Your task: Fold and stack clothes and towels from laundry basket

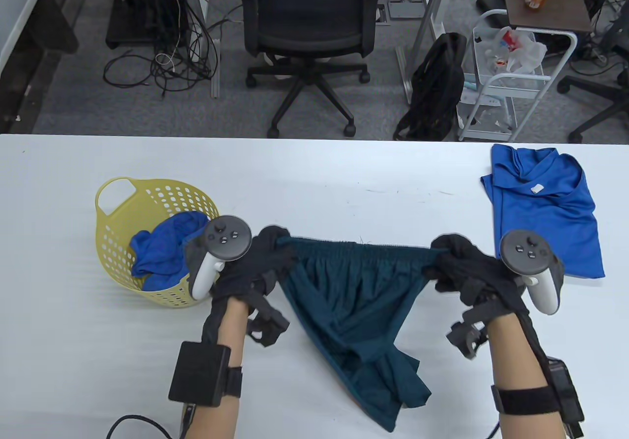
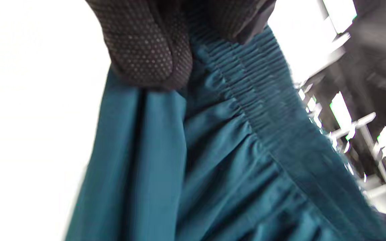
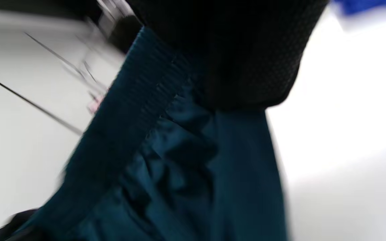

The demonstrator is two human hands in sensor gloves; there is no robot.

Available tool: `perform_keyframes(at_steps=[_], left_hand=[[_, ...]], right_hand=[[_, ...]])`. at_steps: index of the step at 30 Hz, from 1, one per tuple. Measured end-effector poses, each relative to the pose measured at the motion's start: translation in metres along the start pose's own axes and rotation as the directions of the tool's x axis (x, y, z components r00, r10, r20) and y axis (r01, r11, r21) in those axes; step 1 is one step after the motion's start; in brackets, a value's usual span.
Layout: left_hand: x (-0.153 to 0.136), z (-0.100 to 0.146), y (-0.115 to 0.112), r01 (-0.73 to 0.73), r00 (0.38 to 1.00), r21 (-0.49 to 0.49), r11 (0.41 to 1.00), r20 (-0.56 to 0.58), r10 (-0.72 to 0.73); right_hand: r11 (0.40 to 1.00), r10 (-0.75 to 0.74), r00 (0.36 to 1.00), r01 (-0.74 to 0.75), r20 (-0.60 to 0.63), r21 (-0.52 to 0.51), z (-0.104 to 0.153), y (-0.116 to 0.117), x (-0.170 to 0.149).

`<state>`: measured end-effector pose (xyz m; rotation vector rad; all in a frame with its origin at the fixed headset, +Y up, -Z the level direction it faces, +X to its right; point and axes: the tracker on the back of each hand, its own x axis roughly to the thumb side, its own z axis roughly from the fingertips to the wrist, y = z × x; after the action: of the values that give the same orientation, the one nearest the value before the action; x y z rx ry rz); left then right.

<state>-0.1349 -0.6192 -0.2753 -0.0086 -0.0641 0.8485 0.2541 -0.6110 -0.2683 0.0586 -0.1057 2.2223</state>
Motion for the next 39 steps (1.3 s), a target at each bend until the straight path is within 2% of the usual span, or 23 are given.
perform_keyframes(at_steps=[1,2,3,5,7,9,11,13,14,15,16,19,22,23,25,27,28,30,32,34,36,38,39], left_hand=[[0.020,-0.003,0.012,0.043,0.984,0.182,0.982,0.161,-0.073],[0.035,0.000,0.025,0.076,0.952,0.334,0.940,0.256,-0.167],[0.044,0.004,0.034,0.075,0.923,0.428,0.901,0.312,-0.225],[0.059,0.018,0.056,0.025,0.856,0.527,0.850,0.428,-0.291],[0.059,0.034,0.062,-0.028,0.825,0.529,0.848,0.491,-0.278],[0.049,0.045,0.053,-0.010,0.811,0.478,0.878,0.518,-0.273],[0.030,0.053,0.034,0.105,0.831,0.417,0.903,0.462,-0.310],[0.005,0.055,0.005,0.214,0.857,0.294,0.931,0.401,-0.324],[-0.011,0.057,-0.013,0.277,0.869,0.192,0.942,0.368,-0.330],[-0.029,0.058,-0.033,0.331,0.880,0.093,0.939,0.329,-0.343],[-0.041,0.060,-0.046,0.358,0.884,0.037,0.933,0.307,-0.352],[-0.077,0.070,-0.088,0.446,0.879,-0.162,0.880,0.263,-0.397],[-0.095,0.082,-0.114,0.548,0.832,-0.304,0.779,0.288,-0.474],[-0.099,0.086,-0.119,0.580,0.813,-0.345,0.738,0.304,-0.497],[-0.099,0.094,-0.122,0.645,0.764,-0.378,0.664,0.359,-0.537],[-0.097,0.097,-0.122,0.668,0.744,-0.410,0.621,0.387,-0.544],[-0.097,0.097,-0.123,0.653,0.757,-0.426,0.627,0.382,-0.530],[-0.098,0.095,-0.125,0.596,0.803,-0.430,0.678,0.337,-0.492],[-0.096,0.094,-0.126,0.602,0.799,-0.391,0.697,0.308,-0.517],[-0.094,0.094,-0.127,0.656,0.754,-0.380,0.652,0.310,-0.579],[-0.093,0.096,-0.129,0.704,0.710,-0.329,0.630,0.307,-0.633],[-0.092,0.098,-0.132,0.729,0.684,-0.302,0.614,0.312,-0.660],[-0.093,0.099,-0.134,0.736,0.677,-0.305,0.605,0.316,-0.664]], right_hand=[[0.984,0.023,0.990,0.003,0.143,-0.176,0.000,-0.010,0.022],[0.964,0.031,0.971,0.034,0.238,-0.263,0.002,-0.019,0.036],[0.936,0.032,0.941,0.090,0.336,-0.341,0.007,-0.028,0.051],[0.889,0.027,0.864,0.209,0.503,-0.407,0.017,-0.044,0.066],[0.897,0.023,0.818,0.237,0.575,-0.374,0.027,-0.050,0.065],[0.907,0.011,0.815,0.236,0.579,-0.348,0.033,-0.046,0.051],[0.941,0.001,0.835,0.185,0.550,-0.282,0.037,-0.034,0.024],[0.982,0.012,0.888,0.076,0.459,-0.173,0.042,-0.015,-0.009],[0.993,0.052,0.921,-0.006,0.386,-0.119,0.047,-0.002,-0.028],[0.993,0.118,0.940,-0.109,0.321,-0.048,0.052,0.012,-0.048],[0.984,0.164,0.943,-0.175,0.291,0.014,0.056,0.022,-0.060],[0.906,0.289,0.928,-0.344,0.234,0.248,0.074,0.056,-0.094],[0.788,0.337,0.916,-0.402,0.219,0.467,0.088,0.079,-0.111],[0.760,0.360,0.906,-0.424,0.224,0.492,0.091,0.083,-0.113],[0.683,0.441,0.859,-0.509,0.260,0.523,0.096,0.089,-0.114],[0.596,0.502,0.807,-0.583,0.311,0.552,0.097,0.091,-0.110],[0.585,0.512,0.801,-0.589,0.309,0.558,0.097,0.091,-0.109],[0.611,0.524,0.801,-0.590,0.289,0.527,0.098,0.096,-0.105],[0.606,0.590,0.746,-0.662,0.310,0.440,0.100,0.101,-0.104],[0.556,0.650,0.678,-0.732,0.342,0.394,0.101,0.106,-0.103],[0.503,0.707,0.612,-0.788,0.355,0.355,0.104,0.110,-0.104],[0.460,0.744,0.566,-0.819,0.354,0.342,0.104,0.112,-0.104],[0.463,0.746,0.570,-0.815,0.344,0.348,0.103,0.112,-0.103]])
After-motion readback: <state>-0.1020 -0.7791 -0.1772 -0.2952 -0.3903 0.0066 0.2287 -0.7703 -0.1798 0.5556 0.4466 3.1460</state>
